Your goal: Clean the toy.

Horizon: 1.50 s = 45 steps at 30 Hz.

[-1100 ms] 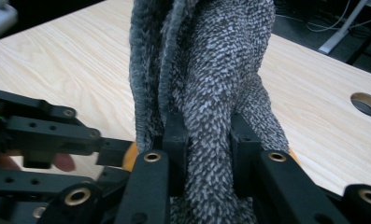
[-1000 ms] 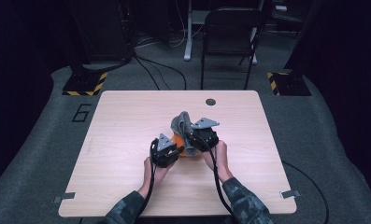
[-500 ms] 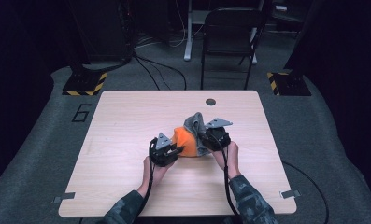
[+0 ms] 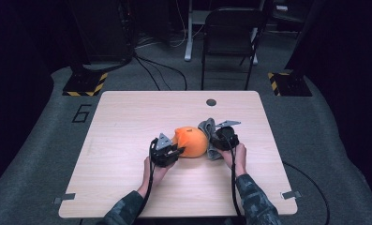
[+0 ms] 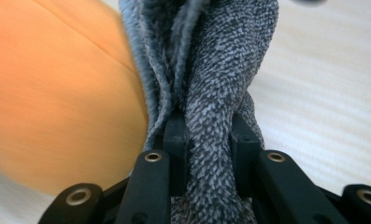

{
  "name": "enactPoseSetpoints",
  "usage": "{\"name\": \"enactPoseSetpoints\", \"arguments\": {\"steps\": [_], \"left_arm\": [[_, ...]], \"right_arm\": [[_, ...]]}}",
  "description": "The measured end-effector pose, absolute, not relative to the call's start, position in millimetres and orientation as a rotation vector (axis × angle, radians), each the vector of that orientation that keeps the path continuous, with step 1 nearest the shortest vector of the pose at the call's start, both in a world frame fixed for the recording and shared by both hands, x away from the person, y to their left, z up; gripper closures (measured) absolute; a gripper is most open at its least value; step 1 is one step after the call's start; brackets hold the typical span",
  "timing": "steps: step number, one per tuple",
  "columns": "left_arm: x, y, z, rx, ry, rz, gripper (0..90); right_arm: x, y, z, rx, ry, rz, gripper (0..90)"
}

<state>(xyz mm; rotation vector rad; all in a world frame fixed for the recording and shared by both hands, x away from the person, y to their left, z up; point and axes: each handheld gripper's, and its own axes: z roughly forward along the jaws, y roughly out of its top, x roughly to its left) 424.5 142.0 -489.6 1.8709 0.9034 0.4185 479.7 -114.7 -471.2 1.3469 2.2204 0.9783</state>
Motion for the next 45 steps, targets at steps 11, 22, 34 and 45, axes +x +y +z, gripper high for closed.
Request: {"name": "enactPoseSetpoints", "arguments": {"steps": [11, 22, 34, 45], "left_arm": [[424.4, 144.9, -489.9, 1.867, 0.906, 0.426, 73.2], [418.7, 142.6, -489.8, 1.898, 0.875, 0.463, 73.2], [421.4, 144.8, -491.2, 1.885, 0.875, 0.440, 73.1], [422.4, 143.7, -490.0, 1.902, 0.880, 0.441, 73.2]], "right_arm": [[474.3, -121.6, -439.6, 1.324, 2.160, 1.098, 73.2], [443.8, -62.0, -400.8, 1.056, 2.242, 1.211, 72.8], [442.6, -35.7, -423.7, 0.952, 2.239, 1.141, 72.3], [443.6, -52.4, -424.3, 0.976, 2.218, 1.091, 72.4]]}}
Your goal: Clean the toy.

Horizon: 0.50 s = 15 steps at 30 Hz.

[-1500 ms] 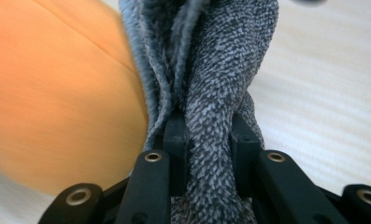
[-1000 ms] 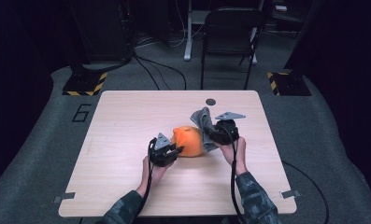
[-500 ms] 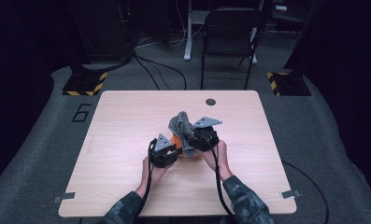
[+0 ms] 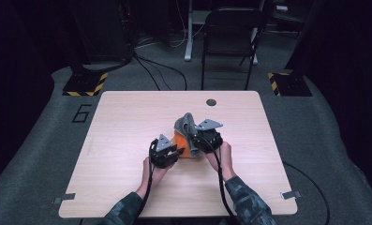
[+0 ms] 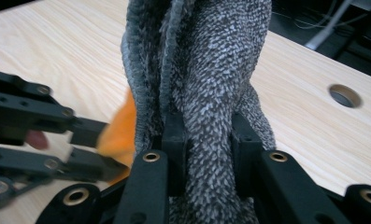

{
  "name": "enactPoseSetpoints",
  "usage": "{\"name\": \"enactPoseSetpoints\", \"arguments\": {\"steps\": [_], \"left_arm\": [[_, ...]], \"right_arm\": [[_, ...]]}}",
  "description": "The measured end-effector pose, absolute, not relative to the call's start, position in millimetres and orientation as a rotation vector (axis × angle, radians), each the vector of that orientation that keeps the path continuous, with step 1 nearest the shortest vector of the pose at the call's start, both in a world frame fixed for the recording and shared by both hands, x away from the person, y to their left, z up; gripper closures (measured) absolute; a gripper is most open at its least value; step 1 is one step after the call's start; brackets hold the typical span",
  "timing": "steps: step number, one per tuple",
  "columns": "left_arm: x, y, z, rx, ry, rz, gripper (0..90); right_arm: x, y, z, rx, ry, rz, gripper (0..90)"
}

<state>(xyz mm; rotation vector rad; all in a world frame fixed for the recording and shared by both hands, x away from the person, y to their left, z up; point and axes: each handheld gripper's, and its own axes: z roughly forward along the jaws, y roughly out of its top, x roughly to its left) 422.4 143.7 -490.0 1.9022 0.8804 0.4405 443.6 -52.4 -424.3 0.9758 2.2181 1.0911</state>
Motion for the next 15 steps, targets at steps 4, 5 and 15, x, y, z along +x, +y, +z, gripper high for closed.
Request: {"name": "enactPoseSetpoints", "arguments": {"steps": [4, 5, 15], "left_arm": [[422.9, 144.3, -490.5, 1.898, 0.885, 0.433, 73.2], [422.9, 144.2, -490.8, 1.896, 0.886, 0.429, 73.2], [423.3, 144.5, -491.3, 1.904, 0.879, 0.426, 73.1]], "right_arm": [[444.6, -61.7, -426.3, 1.021, 2.209, 1.065, 72.3], [445.2, -63.5, -427.3, 1.037, 2.203, 1.066, 72.3], [455.7, -85.0, -439.9, 1.157, 2.189, 1.024, 72.2]]}}
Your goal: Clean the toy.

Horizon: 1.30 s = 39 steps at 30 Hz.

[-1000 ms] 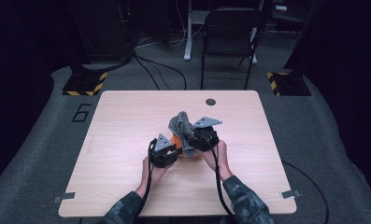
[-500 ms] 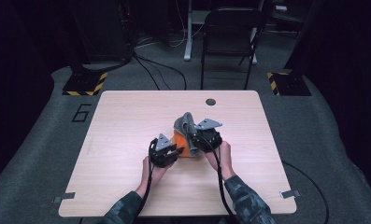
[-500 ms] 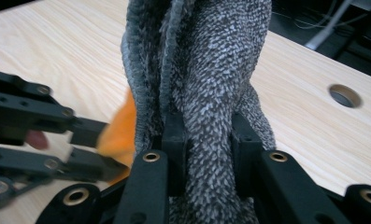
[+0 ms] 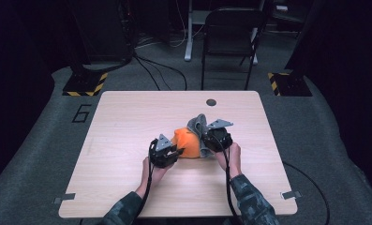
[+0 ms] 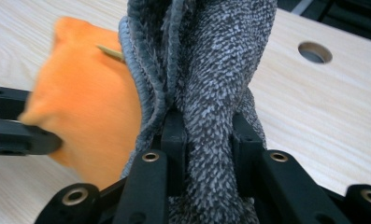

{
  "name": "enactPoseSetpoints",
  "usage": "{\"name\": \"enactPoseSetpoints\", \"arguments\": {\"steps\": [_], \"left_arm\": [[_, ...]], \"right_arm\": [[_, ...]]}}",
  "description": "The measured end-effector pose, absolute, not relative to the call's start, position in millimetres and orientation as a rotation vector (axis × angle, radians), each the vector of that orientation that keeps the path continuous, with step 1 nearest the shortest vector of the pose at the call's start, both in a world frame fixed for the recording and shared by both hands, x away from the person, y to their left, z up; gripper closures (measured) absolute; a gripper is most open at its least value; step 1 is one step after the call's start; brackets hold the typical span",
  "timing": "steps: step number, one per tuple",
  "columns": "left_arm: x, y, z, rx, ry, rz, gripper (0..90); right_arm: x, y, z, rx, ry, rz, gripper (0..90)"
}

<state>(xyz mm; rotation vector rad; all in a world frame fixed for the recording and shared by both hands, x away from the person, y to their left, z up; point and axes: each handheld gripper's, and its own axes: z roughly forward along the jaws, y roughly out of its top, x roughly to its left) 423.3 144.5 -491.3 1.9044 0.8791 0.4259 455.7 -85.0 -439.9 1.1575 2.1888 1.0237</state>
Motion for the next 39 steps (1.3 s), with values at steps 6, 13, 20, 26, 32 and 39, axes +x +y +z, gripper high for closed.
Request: {"name": "enactPoseSetpoints", "arguments": {"steps": [6, 13, 20, 26, 32, 39], "left_arm": [[424.2, 145.3, -490.8, 1.907, 0.880, 0.416, 73.1], [425.9, 147.4, -491.0, 1.890, 0.890, 0.411, 73.1], [427.7, 151.4, -490.4, 1.880, 0.899, 0.390, 72.8], [430.2, 152.5, -489.9, 1.874, 0.899, 0.385, 72.3], [429.3, 151.3, -490.8, 1.864, 0.899, 0.395, 71.8], [429.9, 151.4, -491.4, 1.867, 0.898, 0.406, 68.3]], "right_arm": [[463.9, -98.2, -452.3, 1.248, 2.188, 0.960, 72.4], [480.0, -108.9, -480.4, 1.357, 2.247, 0.897, 72.5], [489.9, -101.8, -501.6, 1.356, 2.299, 0.771, 72.4], [483.6, -113.7, -474.0, 1.351, 2.224, 0.821, 73.1], [462.5, -111.7, -421.2, 1.250, 2.143, 1.092, 73.1], [459.2, -75.6, -431.1, 1.153, 2.254, 1.083, 73.3]]}}
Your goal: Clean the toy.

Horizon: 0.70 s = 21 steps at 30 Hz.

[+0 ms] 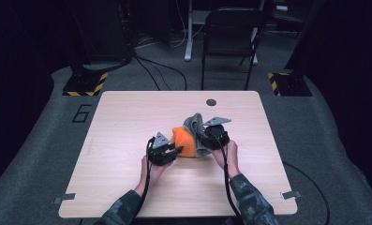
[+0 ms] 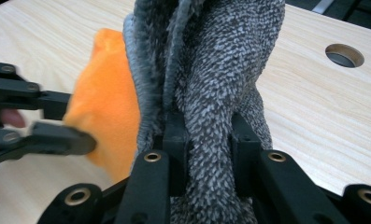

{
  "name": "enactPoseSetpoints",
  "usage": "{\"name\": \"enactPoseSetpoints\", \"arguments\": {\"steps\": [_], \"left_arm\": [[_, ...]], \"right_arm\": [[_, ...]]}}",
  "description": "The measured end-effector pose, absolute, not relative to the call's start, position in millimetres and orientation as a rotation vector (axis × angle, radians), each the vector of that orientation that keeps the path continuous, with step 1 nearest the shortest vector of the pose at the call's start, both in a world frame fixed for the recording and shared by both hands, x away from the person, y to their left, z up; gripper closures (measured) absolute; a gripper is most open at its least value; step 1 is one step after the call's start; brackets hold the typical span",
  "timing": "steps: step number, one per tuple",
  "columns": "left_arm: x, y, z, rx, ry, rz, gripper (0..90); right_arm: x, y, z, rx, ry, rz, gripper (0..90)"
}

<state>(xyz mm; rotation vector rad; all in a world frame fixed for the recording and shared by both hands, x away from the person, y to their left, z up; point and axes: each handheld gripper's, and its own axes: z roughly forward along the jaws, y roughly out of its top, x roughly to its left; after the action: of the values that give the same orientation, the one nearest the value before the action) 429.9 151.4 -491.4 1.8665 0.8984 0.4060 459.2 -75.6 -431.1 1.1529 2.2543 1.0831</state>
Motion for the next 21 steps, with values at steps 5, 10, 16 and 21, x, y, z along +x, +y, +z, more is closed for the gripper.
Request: {"name": "enactPoseSetpoints", "arguments": {"steps": [5, 10, 16, 21], "left_arm": [[427.5, 149.6, -489.6, 1.882, 0.889, 0.466, 50.5], [426.0, 146.0, -491.2, 1.901, 0.887, 0.530, 38.6], [427.6, 139.6, -499.8, 1.937, 0.887, 0.567, 36.7], [427.5, 137.4, -504.1, 1.936, 0.888, 0.610, 55.7]], "right_arm": [[463.5, -77.3, -433.7, 1.163, 2.235, 1.118, 73.4], [467.3, -78.1, -435.3, 1.179, 2.219, 1.114, 73.4], [472.1, -77.1, -436.4, 1.175, 2.208, 1.136, 73.5], [474.0, -76.6, -438.4, 1.171, 2.197, 1.155, 73.4]]}}
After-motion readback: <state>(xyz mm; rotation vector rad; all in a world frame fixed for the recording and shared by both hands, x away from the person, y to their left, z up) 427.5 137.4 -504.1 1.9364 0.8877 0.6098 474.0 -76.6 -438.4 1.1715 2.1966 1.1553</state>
